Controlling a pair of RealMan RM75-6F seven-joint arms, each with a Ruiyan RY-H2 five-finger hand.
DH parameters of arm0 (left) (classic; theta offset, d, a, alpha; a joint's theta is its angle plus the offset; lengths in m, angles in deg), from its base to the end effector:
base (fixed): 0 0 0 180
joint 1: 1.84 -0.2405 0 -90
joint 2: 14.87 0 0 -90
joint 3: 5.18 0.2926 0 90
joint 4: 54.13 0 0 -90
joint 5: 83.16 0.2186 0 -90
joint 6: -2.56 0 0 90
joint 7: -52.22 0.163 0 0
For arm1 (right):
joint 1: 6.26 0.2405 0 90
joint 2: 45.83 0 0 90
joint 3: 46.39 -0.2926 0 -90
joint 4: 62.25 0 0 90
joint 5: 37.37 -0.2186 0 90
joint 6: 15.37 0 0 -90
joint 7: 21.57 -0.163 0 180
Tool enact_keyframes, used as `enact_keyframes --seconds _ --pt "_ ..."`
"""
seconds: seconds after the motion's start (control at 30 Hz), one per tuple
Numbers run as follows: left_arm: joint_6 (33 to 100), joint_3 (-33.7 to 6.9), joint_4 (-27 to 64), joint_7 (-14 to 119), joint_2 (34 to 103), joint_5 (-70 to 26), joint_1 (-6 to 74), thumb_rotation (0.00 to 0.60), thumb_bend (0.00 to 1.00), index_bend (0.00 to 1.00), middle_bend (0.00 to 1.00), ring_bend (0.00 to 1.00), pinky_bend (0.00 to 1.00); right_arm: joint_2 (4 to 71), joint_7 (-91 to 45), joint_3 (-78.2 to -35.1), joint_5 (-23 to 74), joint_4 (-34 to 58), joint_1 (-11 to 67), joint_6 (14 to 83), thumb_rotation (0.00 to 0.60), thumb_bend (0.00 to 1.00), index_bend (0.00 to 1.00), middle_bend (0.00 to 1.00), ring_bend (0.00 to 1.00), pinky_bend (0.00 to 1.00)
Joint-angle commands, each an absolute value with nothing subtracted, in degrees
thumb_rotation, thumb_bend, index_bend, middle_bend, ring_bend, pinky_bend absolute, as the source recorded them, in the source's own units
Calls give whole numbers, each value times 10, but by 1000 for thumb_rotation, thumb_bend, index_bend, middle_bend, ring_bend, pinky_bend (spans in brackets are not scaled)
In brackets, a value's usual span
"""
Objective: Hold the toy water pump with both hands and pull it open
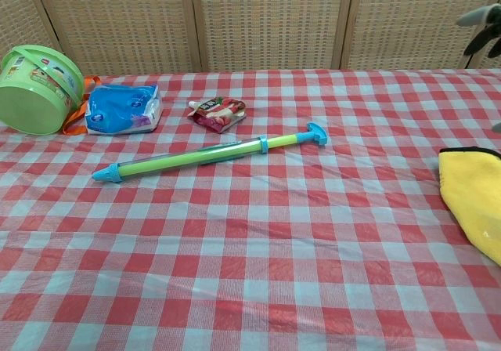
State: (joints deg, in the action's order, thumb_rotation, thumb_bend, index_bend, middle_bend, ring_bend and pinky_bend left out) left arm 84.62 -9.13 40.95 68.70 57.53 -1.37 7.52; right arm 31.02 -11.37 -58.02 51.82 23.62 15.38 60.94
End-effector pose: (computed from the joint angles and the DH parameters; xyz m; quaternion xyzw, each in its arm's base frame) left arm -0.3169 0.2307 0.1096 -0.6219 -0.3647 -0.3597 0.5924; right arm -0.2537 -0.3231 0.0984 0.6659 -0.2643 0.4588 0.5256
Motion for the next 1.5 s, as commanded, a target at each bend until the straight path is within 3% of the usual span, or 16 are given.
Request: enact_keyframes --seconds 0.03,0.2,0.37,0.8,0.97,1.5 --pt "839 -94 404 685 577 -22 78 600 38 0 0 0 0 325 -78 -608 482 230 196 559 600 123 182 669 644 487" --pt "830 -97 397 679 580 -31 82 600 39 0 0 0 0 361 -35 -634 432 188 256 486 600 123 254 855 809 589" --pt "826 -97 395 677 582 -31 86 600 40 0 0 0 0 403 4 -645 396 139 307 435 600 132 301 927 872 636" --pt "811 -102 387 667 584 -43 96 600 41 0 0 0 0 493 61 -673 304 42 414 345 600 292 381 959 898 640" --pt "802 -103 384 661 584 -49 99 600 41 0 0 0 0 540 56 -671 279 -12 450 316 600 310 390 961 898 640" --pt "796 -104 380 654 583 -61 103 600 41 0 0 0 0 627 -34 -648 302 -165 500 294 600 377 476 978 912 640"
